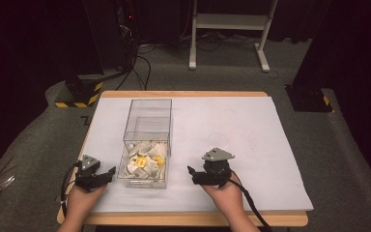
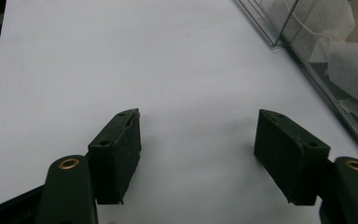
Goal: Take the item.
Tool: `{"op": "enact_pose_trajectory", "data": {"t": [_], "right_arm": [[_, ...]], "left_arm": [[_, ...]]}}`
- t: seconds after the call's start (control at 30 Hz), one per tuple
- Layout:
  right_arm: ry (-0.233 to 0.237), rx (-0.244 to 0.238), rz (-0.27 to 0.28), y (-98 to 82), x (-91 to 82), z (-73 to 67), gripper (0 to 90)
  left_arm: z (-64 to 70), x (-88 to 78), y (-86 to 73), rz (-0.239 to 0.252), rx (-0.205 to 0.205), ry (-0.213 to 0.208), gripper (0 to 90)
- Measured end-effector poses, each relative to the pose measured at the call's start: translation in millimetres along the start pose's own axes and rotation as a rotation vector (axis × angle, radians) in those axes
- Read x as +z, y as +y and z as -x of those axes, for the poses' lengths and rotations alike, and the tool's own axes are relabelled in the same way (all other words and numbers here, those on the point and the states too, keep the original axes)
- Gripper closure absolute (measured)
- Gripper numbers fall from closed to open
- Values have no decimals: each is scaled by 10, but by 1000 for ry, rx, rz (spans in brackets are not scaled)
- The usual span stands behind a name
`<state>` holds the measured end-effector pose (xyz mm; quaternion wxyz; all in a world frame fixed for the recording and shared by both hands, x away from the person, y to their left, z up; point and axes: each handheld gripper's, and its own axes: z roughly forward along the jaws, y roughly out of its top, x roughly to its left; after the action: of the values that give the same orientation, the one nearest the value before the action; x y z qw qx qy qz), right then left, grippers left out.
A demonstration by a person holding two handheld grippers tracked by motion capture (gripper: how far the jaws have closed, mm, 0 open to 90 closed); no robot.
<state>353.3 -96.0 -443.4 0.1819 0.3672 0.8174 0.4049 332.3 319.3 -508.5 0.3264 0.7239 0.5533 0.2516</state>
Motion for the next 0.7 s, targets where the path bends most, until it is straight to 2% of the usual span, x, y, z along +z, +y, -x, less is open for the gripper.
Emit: {"op": "enact_pose_trajectory", "data": {"t": [0.23, 0.37, 0.4, 0.7], "right_arm": [[30, -12, 11, 69, 10, -81, 193], [42, -23, 19, 115, 21, -122, 194], [64, -28, 26, 144, 33, -159, 195], [123, -62, 61, 310, 38, -335, 212]], "left_arm": [[4, -3, -2, -1, 5, 3, 305], [3, 0, -3, -3, 9, -21, 264], [5, 0, -3, -3, 14, -16, 263], [12, -5, -8, -4, 14, -11, 262]]}}
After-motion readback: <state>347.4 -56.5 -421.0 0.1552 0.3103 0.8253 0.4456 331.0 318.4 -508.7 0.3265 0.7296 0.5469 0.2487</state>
